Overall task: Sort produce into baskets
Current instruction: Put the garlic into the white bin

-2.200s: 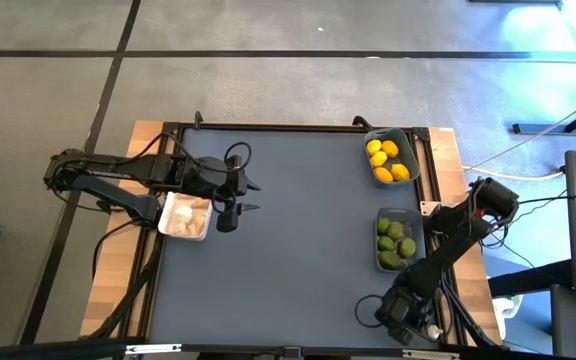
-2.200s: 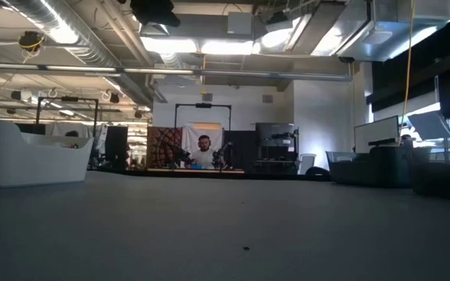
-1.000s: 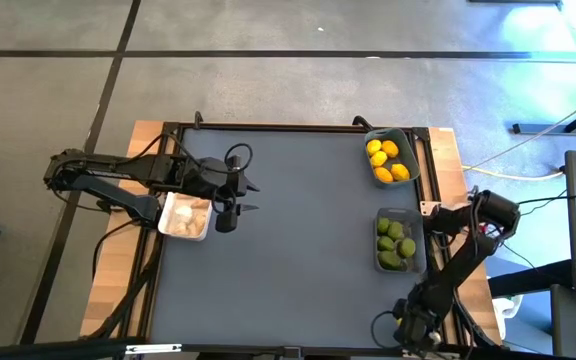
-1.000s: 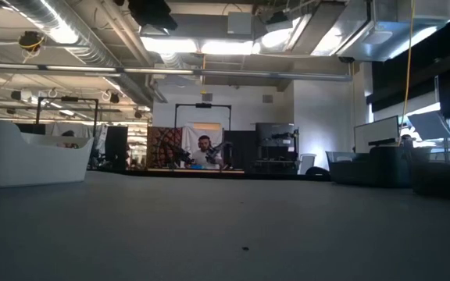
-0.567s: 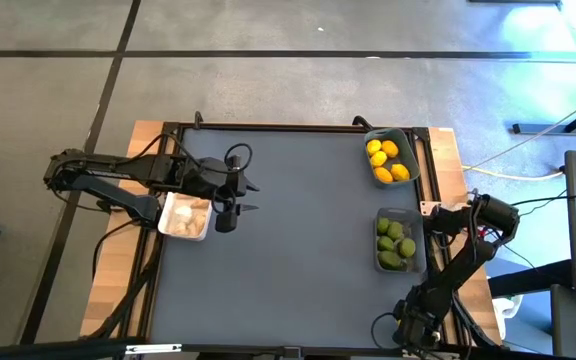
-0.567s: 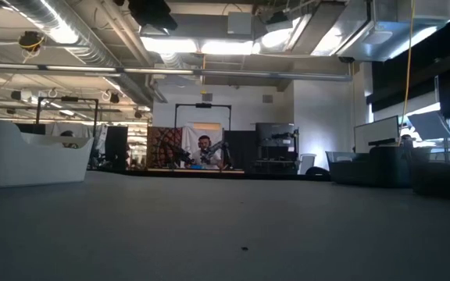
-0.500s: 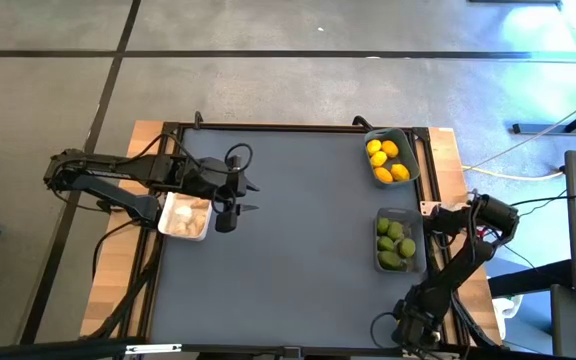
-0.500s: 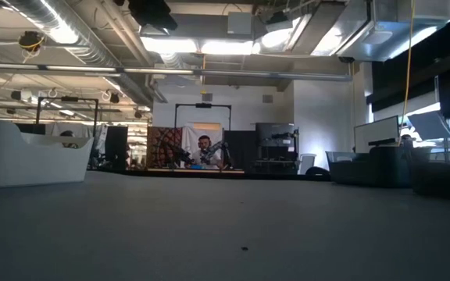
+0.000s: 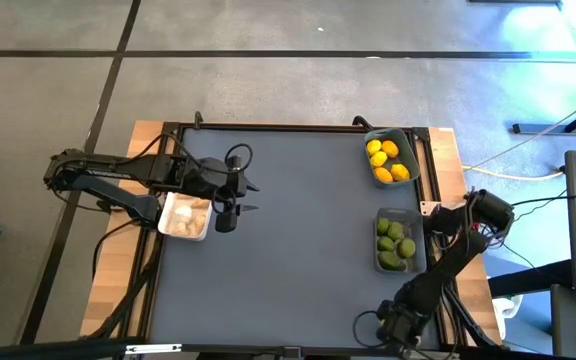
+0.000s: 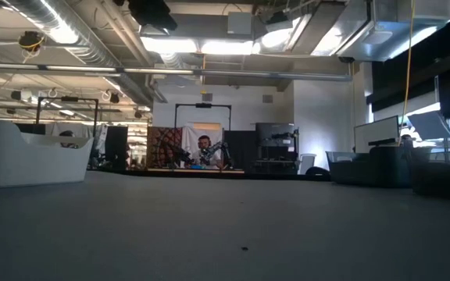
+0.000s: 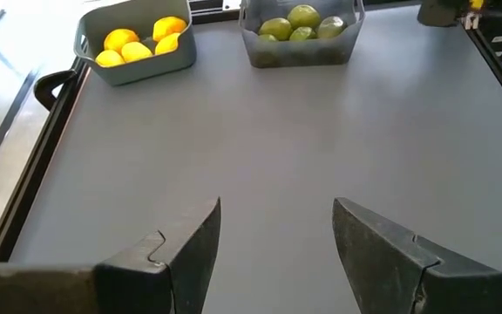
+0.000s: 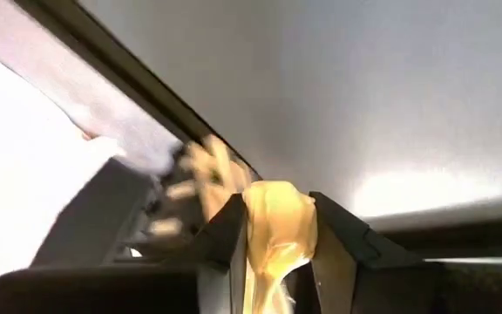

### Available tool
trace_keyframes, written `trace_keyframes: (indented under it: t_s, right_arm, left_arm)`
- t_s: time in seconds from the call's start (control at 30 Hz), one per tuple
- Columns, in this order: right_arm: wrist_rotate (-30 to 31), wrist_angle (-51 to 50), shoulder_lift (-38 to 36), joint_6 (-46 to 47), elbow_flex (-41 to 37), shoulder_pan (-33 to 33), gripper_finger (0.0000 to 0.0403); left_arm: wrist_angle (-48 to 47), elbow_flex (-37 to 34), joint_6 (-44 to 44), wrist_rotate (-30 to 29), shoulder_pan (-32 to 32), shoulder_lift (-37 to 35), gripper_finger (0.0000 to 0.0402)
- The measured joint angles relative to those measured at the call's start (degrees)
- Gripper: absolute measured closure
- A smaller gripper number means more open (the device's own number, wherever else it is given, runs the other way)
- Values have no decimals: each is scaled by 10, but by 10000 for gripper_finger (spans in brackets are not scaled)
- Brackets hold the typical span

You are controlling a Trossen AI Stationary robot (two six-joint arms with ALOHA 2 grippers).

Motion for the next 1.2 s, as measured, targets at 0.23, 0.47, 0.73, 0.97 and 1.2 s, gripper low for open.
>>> trace_keyframes:
  t_s: [0.23, 0.47, 0.73, 0.97, 1.2]
  right_arm:
    - [194, -78, -18, -60, 73, -59, 314]
    - [377, -103, -18, -184, 130, -124, 314]
    - [581, -98, -18, -399, 164, -200, 313]
    - [700, 16, -18, -628, 171, -257, 313]
    - [700, 152, -18, -800, 171, -285, 313]
  left_arm:
    - [-37, 0, 3, 0, 0, -2, 183]
    - [-60, 0, -13, 0, -27, -23, 183]
    - [-59, 0, -9, 0, -80, -39, 183]
    - [-26, 0, 7, 0, -118, -18, 183]
    - [35, 0, 38, 0, -127, 12, 159]
